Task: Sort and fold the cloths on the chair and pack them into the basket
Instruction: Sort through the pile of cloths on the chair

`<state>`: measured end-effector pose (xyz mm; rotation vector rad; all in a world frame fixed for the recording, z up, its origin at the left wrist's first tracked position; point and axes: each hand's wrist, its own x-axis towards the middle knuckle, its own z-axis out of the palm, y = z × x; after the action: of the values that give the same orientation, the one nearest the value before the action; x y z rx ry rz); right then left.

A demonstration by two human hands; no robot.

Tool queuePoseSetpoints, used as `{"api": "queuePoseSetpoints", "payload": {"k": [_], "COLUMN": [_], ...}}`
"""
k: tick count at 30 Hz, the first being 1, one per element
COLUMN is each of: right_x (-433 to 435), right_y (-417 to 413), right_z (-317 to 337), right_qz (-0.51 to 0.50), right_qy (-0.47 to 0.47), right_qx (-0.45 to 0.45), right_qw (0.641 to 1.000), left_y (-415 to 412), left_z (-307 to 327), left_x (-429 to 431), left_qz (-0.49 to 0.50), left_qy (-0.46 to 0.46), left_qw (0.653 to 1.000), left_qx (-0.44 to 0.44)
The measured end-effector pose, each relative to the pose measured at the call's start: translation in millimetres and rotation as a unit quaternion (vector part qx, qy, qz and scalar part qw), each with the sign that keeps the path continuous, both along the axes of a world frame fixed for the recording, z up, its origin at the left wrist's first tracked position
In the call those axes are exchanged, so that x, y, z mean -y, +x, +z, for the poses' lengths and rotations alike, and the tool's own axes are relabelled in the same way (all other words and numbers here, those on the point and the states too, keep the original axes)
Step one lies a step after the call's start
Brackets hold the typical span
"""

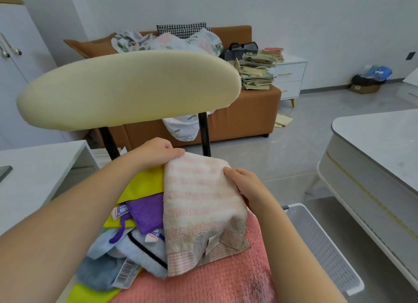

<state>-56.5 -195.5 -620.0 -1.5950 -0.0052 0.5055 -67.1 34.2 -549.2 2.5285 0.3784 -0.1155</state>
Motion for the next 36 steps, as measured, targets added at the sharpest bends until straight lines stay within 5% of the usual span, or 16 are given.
{"api": "queuePoseSetpoints", "payload": {"k": [3, 10, 16, 24, 29, 33, 36], "right_x": [-0.4, 2.4, 19.7, 51.6, 63.8, 66.9, 66.1], "right_y": [0.0, -14.2, -45.7, -77.9, -96.0, -110.2, -120.1], "right_z": [-0.6, 9.2, 44.6, 127.4, 165.9, 199.4, 222.1], "right_qz": [0.006, -0.029, -0.013, 0.062, 0.12, 0.157, 0.171], "right_qy": [0.014, 0.101, 0.18, 0.079, -0.081, -0.164, -0.148], "right_qx": [0.001, 0.083, 0.171, 0.363, 0.453, 0.493, 0.487], "right_qw": [1.0, 0.991, 0.969, 0.926, 0.88, 0.84, 0.844], "left_y": [-1.8, -39.6, -90.2, -151.8, -179.9, -196.7, -208.9], "left_z": [8.2, 30.0, 72.3, 126.2, 150.8, 165.7, 177.8], "left_x": [2.7, 16.4, 29.3, 30.7, 24.9, 22.9, 22.4], "left_qz": [-0.014, -0.041, -0.122, -0.2, -0.255, -0.273, -0.261], "left_qy": [-0.005, -0.029, 0.021, 0.086, 0.133, 0.166, 0.154], "left_qw": [1.0, 0.97, 0.946, 0.909, 0.889, 0.876, 0.879], "left_qx": [0.012, 0.237, 0.3, 0.354, 0.357, 0.362, 0.369]}}
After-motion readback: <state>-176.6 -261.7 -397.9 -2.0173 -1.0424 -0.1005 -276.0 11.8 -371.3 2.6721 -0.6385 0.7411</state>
